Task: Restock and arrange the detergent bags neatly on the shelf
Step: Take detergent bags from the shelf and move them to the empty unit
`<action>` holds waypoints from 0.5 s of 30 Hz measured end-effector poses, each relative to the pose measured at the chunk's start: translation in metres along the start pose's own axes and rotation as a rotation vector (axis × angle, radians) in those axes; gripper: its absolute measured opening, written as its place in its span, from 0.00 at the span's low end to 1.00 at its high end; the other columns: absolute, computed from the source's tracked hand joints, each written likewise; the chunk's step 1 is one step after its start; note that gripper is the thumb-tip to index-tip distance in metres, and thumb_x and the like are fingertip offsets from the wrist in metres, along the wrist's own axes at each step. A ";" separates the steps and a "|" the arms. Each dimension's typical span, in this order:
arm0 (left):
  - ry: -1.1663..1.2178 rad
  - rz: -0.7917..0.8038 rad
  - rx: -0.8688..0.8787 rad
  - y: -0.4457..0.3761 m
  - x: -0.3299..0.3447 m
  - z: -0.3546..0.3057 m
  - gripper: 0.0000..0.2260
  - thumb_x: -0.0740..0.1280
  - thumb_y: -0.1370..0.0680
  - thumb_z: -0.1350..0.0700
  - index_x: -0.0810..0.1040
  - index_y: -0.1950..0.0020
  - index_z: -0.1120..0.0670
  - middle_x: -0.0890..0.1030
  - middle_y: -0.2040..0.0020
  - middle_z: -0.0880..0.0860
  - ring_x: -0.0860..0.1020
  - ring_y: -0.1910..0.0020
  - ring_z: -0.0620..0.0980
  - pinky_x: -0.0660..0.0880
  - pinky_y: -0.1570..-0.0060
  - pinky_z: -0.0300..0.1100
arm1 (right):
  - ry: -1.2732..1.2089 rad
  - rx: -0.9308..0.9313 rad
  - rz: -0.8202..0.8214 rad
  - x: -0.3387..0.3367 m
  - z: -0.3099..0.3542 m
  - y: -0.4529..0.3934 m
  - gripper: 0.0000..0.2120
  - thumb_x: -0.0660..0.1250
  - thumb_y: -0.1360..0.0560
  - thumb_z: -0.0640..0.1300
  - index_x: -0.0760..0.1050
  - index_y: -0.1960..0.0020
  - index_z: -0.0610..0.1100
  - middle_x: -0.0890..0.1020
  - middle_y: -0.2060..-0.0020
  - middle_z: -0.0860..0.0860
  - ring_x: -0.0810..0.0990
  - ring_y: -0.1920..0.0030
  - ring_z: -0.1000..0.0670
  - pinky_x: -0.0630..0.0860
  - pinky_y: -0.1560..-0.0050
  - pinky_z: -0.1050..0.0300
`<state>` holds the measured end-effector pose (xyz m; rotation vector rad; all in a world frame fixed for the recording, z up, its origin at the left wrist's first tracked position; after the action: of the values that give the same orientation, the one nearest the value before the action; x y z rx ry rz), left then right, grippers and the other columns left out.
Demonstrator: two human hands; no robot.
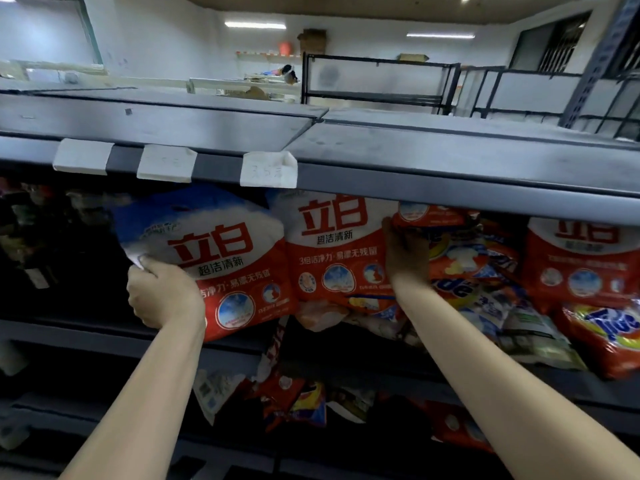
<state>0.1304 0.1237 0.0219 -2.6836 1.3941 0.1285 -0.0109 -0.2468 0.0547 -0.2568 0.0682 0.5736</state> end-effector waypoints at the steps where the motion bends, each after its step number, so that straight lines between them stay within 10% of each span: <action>1: 0.009 0.021 -0.001 0.005 0.001 0.001 0.20 0.50 0.17 0.50 0.73 0.40 0.63 0.76 0.40 0.64 0.74 0.41 0.65 0.69 0.44 0.54 | 0.006 0.021 -0.030 -0.012 -0.002 0.004 0.11 0.58 0.20 0.55 0.72 0.54 0.49 0.76 0.60 0.55 0.76 0.57 0.53 0.73 0.48 0.54; 9: 0.056 0.277 0.042 0.053 0.020 -0.005 0.17 0.51 0.18 0.50 0.74 0.49 0.61 0.78 0.46 0.64 0.76 0.47 0.65 0.71 0.47 0.54 | -0.082 0.103 -0.306 -0.112 -0.018 0.077 0.22 0.62 0.22 0.56 0.72 0.55 0.34 0.81 0.57 0.35 0.81 0.55 0.33 0.79 0.54 0.35; 15: 0.067 0.535 0.071 0.102 0.031 -0.007 0.18 0.52 0.19 0.47 0.71 0.58 0.58 0.77 0.57 0.59 0.77 0.58 0.62 0.75 0.52 0.55 | -0.027 0.126 -0.519 -0.172 -0.020 0.157 0.18 0.63 0.22 0.56 0.77 0.59 0.42 0.84 0.63 0.45 0.85 0.62 0.44 0.82 0.56 0.43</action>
<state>0.0651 0.0395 0.0186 -2.2114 2.0595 0.0327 -0.2402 -0.2160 0.0238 -0.1346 0.0096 0.0560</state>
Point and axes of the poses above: each hand's wrist, its own y-axis away from the middle knuckle, its own x-axis out of the palm, z = x × y, the point moved 10 cm from there along -y, towards the middle knuckle
